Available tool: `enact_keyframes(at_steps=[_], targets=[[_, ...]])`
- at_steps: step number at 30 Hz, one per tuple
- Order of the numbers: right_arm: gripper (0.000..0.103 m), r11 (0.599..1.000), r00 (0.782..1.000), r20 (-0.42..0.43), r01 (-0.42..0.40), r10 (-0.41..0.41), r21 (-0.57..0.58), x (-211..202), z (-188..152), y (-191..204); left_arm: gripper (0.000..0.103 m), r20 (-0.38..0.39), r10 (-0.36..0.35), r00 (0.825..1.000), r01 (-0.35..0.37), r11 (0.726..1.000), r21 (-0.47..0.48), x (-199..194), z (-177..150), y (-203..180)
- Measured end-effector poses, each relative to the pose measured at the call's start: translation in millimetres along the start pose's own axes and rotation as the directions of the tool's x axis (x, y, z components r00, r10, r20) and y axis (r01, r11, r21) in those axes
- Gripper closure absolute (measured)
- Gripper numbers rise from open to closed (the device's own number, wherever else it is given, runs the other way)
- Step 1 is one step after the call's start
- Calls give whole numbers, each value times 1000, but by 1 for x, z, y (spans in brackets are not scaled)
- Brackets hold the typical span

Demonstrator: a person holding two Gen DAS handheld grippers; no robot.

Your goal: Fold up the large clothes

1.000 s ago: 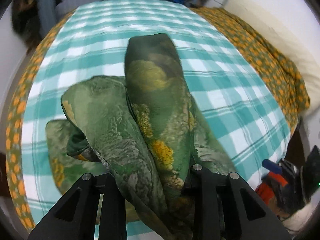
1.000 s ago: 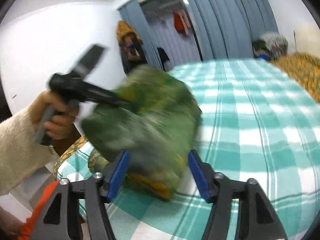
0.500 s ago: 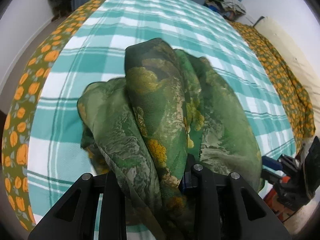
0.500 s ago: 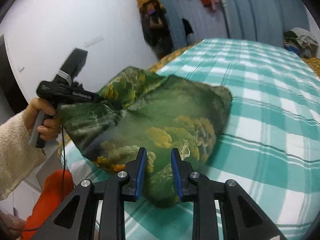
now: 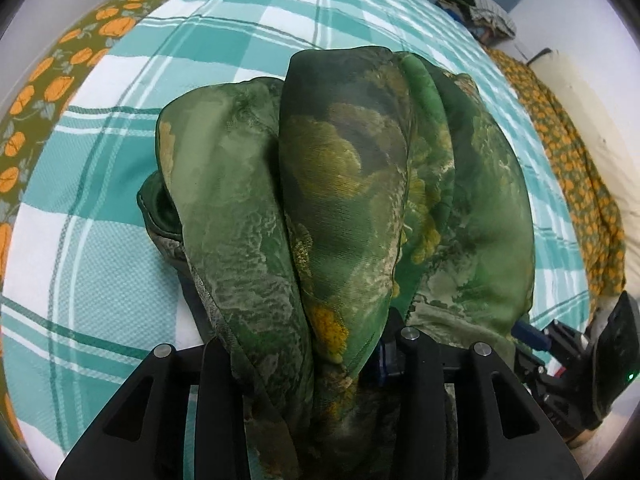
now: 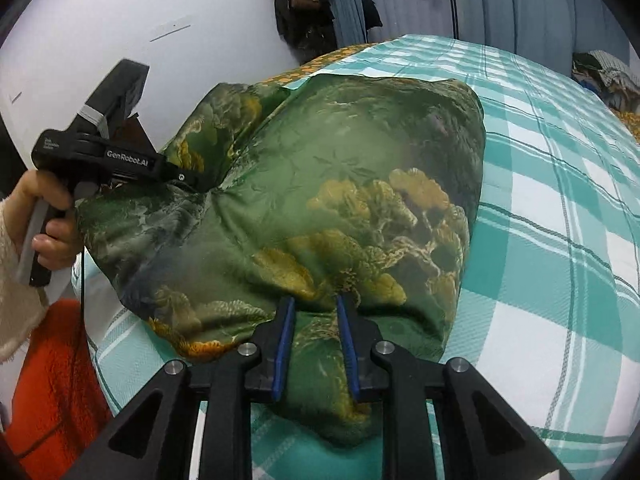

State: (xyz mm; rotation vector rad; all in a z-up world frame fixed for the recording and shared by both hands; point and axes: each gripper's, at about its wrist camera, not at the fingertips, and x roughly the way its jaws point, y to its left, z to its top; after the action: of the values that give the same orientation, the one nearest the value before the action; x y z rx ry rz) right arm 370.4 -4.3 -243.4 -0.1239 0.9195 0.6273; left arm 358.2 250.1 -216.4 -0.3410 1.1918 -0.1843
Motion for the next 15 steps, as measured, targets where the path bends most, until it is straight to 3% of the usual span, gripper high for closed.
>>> enact_keyframes(at_steps=[8, 15], targets=[[82, 997, 998, -38, -56, 58, 51, -18, 37, -8, 63, 21, -45, 999, 46, 998, -31, 0, -5, 10], [81, 996, 999, 17, -34, 32, 83, 4, 118, -15, 63, 40, -95, 995, 97, 994, -48, -1, -15, 22]])
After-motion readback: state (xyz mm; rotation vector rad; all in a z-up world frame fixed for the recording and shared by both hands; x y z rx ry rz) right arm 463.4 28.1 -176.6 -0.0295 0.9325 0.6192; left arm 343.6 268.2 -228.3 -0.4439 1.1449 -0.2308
